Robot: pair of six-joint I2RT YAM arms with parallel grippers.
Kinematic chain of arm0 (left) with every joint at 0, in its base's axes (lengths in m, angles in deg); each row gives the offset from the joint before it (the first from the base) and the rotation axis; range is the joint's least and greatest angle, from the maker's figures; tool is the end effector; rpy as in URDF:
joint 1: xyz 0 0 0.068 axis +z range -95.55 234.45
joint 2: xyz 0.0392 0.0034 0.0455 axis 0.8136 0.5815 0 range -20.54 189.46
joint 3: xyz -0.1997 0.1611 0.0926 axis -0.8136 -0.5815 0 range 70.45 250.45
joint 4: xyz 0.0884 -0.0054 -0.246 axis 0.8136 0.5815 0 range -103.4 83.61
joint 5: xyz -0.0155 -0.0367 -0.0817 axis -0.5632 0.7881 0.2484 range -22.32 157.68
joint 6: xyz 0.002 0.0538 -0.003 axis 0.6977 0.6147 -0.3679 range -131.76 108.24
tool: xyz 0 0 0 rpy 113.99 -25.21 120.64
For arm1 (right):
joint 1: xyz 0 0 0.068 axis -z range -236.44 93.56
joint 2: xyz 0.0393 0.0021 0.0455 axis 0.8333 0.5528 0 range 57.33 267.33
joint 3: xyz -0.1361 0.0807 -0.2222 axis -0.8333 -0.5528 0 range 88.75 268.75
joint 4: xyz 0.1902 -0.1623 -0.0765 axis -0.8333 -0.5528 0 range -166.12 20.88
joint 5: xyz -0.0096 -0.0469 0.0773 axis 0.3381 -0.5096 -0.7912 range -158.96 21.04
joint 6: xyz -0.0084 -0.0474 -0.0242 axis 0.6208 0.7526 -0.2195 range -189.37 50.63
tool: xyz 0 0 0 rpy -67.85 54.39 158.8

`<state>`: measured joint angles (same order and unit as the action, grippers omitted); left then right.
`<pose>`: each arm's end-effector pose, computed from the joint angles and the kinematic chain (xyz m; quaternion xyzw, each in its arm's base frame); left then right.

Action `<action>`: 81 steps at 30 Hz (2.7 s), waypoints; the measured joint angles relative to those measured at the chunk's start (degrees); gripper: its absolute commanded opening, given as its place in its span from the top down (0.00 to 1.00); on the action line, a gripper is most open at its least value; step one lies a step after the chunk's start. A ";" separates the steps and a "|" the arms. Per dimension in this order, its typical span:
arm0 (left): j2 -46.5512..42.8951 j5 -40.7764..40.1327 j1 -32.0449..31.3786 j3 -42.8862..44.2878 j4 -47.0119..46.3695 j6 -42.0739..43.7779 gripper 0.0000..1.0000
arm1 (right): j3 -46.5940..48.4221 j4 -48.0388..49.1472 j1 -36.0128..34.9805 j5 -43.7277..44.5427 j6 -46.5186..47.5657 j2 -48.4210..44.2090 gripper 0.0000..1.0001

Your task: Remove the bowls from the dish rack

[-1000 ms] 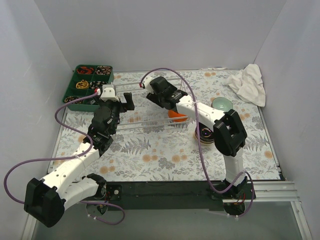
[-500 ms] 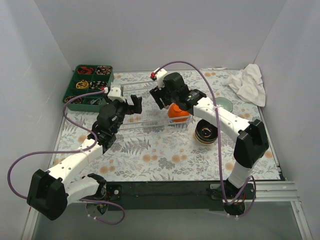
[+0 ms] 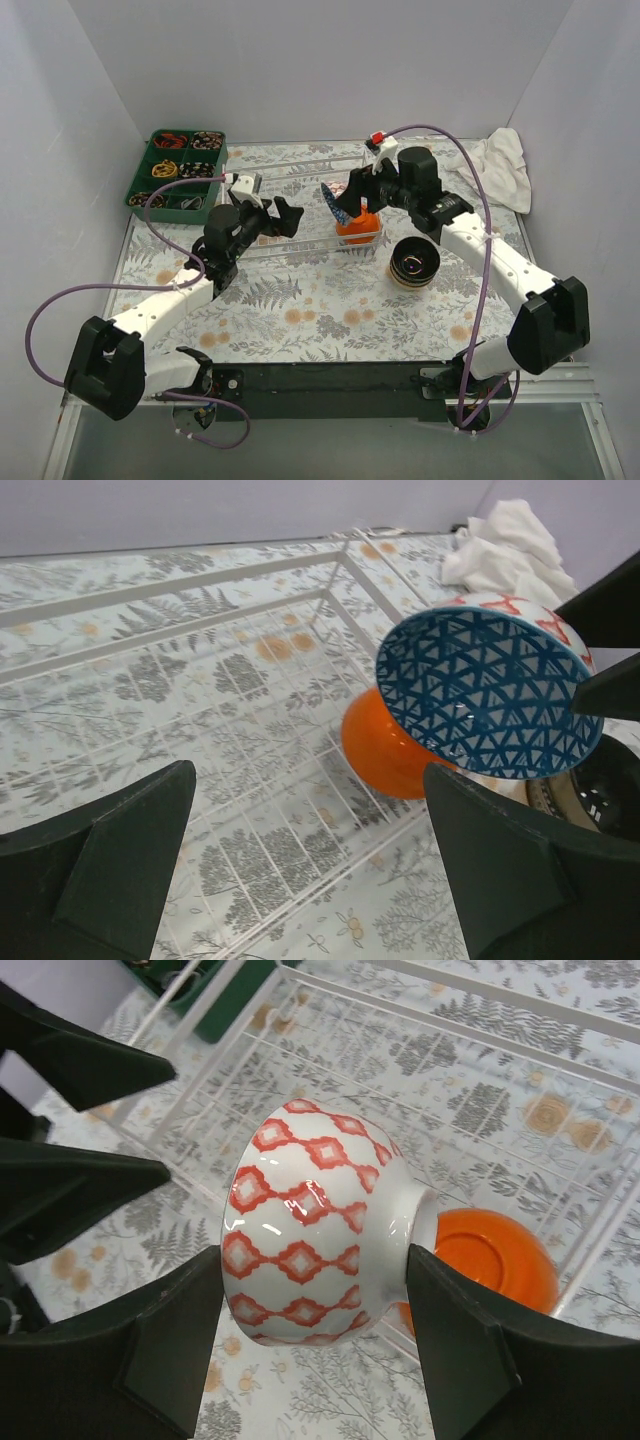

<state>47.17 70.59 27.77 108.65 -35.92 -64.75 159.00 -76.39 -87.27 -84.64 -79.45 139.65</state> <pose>0.2416 -0.1235 0.2759 -0.1540 0.7329 -0.4389 0.4966 0.2862 0.1820 0.3468 -0.2231 0.7808 0.3045 0.4979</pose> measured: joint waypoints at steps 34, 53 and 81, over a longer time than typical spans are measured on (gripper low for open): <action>4.04 17.59 0.68 0.24 -4.02 -6.45 1.00 | -15.91 33.11 4.46 -29.00 -25.70 -2.01 0.57; 4.11 1.84 0.26 3.98 9.16 -3.54 1.00 | -18.14 25.75 4.59 -18.40 -20.00 -5.14 0.07; 2.01 -10.45 0.26 5.49 14.91 -1.40 1.00 | 9.25 2.97 -18.93 35.10 2.95 16.48 0.86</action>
<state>49.18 60.15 28.03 114.14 -21.01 -66.15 168.25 -73.42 -106.20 -49.54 -76.50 156.13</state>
